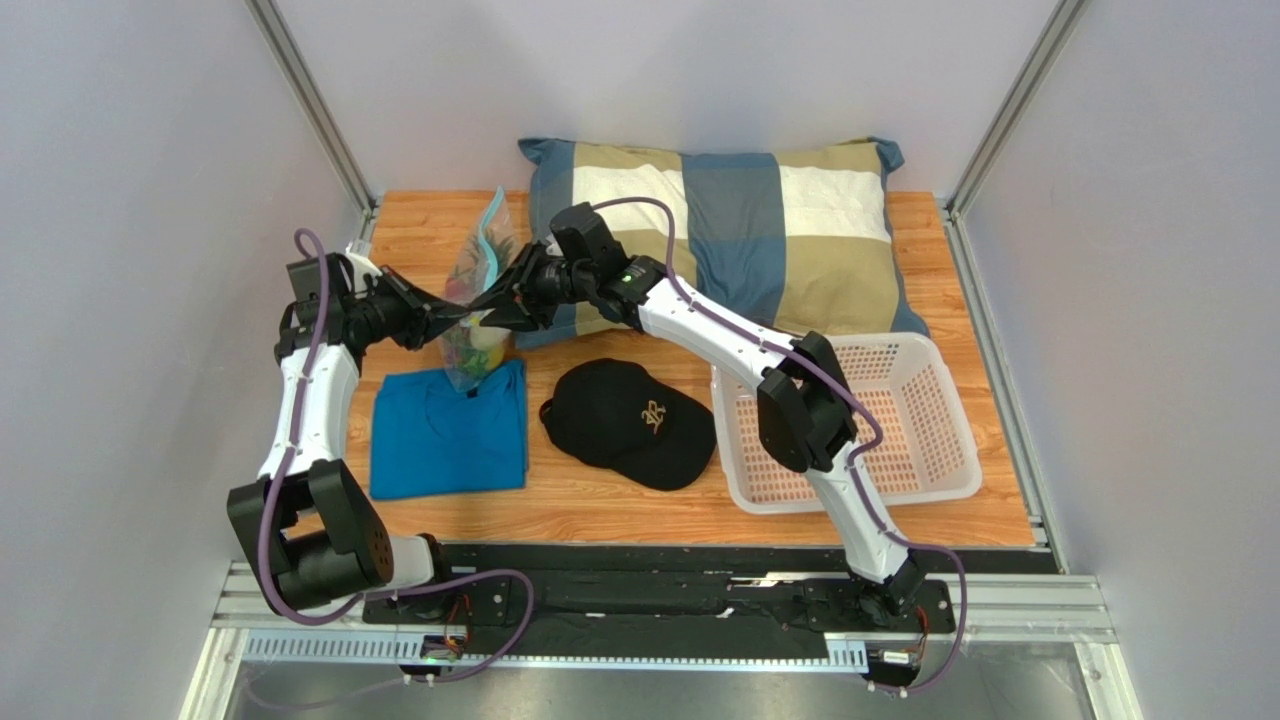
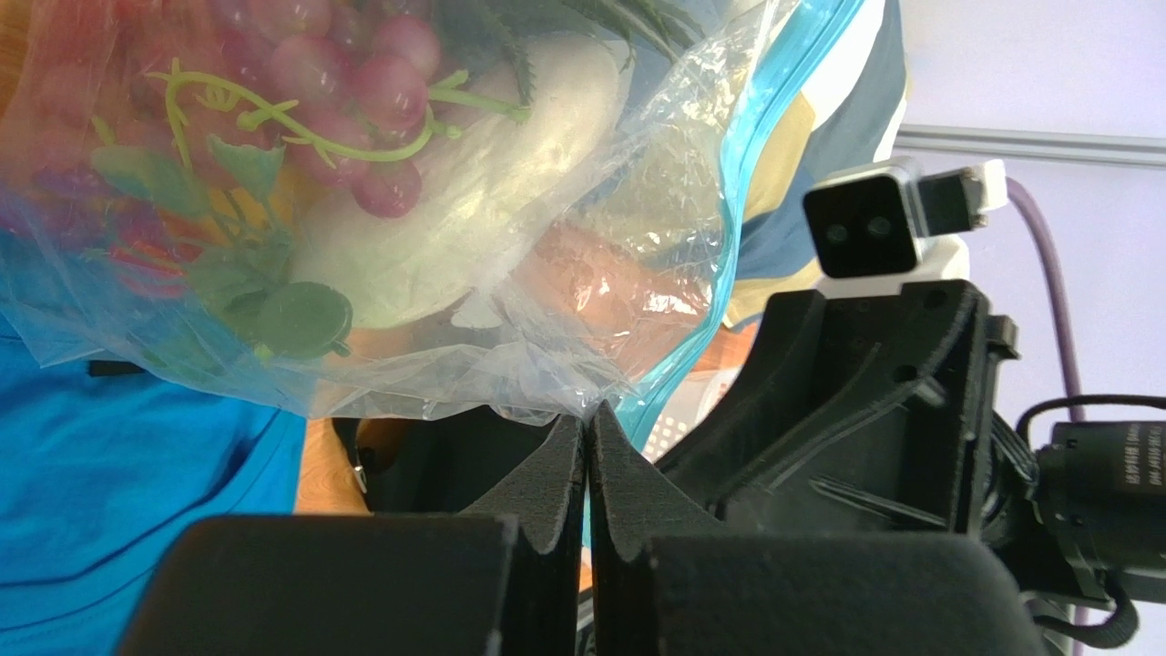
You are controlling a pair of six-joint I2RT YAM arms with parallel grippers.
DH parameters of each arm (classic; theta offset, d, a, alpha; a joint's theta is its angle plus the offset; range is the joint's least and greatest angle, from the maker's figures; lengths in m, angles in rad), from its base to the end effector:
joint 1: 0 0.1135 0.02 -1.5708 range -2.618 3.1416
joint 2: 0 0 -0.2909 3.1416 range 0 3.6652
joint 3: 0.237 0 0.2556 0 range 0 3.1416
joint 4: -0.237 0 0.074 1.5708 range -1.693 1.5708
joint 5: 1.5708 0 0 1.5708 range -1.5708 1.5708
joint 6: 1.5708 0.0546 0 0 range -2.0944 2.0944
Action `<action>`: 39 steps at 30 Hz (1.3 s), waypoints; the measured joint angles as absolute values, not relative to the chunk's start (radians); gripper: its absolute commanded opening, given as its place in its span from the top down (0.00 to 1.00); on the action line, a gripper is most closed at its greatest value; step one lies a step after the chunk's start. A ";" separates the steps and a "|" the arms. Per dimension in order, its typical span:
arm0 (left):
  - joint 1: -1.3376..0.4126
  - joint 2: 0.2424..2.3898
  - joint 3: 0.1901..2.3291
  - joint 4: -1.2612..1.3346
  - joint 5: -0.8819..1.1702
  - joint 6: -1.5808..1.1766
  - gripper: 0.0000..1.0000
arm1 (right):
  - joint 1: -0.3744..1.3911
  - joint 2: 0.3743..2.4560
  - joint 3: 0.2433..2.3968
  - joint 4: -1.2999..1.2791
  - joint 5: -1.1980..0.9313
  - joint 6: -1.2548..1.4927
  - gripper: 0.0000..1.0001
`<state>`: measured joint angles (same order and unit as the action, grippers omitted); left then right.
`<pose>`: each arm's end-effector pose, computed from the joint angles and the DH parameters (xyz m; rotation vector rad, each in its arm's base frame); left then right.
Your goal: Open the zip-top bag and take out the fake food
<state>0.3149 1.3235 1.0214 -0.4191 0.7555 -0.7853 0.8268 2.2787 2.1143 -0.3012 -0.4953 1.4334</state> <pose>0.2866 0.0540 0.3038 -0.8336 2.1335 -1.1076 0.3691 0.4393 0.2983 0.3817 2.5490 1.6951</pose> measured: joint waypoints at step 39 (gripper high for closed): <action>0.315 1.297 0.995 -0.408 0.754 -0.789 1.00 | 0.837 2.331 2.102 -0.262 -0.496 1.478 1.00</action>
<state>0.3149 1.2972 0.9955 -0.4076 0.7540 -0.7887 0.8371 2.3310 2.1021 -0.2623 -0.4957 1.4784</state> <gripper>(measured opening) 0.003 0.040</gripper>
